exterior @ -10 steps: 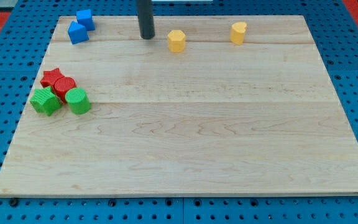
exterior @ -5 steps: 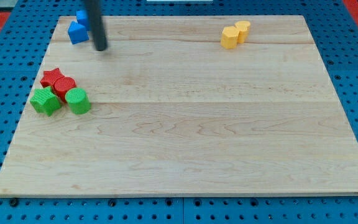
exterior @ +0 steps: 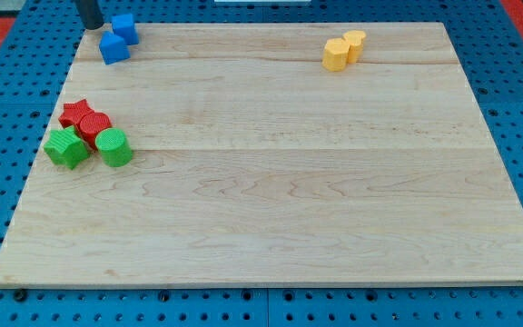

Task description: Place yellow blocks and blue blocks at the top right side of the board

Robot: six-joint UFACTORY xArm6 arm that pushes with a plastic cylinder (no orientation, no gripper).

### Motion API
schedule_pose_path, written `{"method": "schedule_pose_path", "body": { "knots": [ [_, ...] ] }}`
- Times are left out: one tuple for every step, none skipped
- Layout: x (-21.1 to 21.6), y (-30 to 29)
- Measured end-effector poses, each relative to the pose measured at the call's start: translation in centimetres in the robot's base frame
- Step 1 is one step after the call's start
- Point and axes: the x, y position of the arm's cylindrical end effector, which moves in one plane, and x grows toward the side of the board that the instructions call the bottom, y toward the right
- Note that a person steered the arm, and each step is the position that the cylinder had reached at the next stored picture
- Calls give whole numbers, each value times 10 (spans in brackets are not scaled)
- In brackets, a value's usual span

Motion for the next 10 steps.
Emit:
{"method": "schedule_pose_path", "body": {
  "knots": [
    [25, 86],
    [53, 185],
    [78, 275],
    [83, 232],
    [112, 273],
    [120, 330],
    [121, 355],
    [143, 348],
    [120, 209],
    [121, 86]
  ]
}}
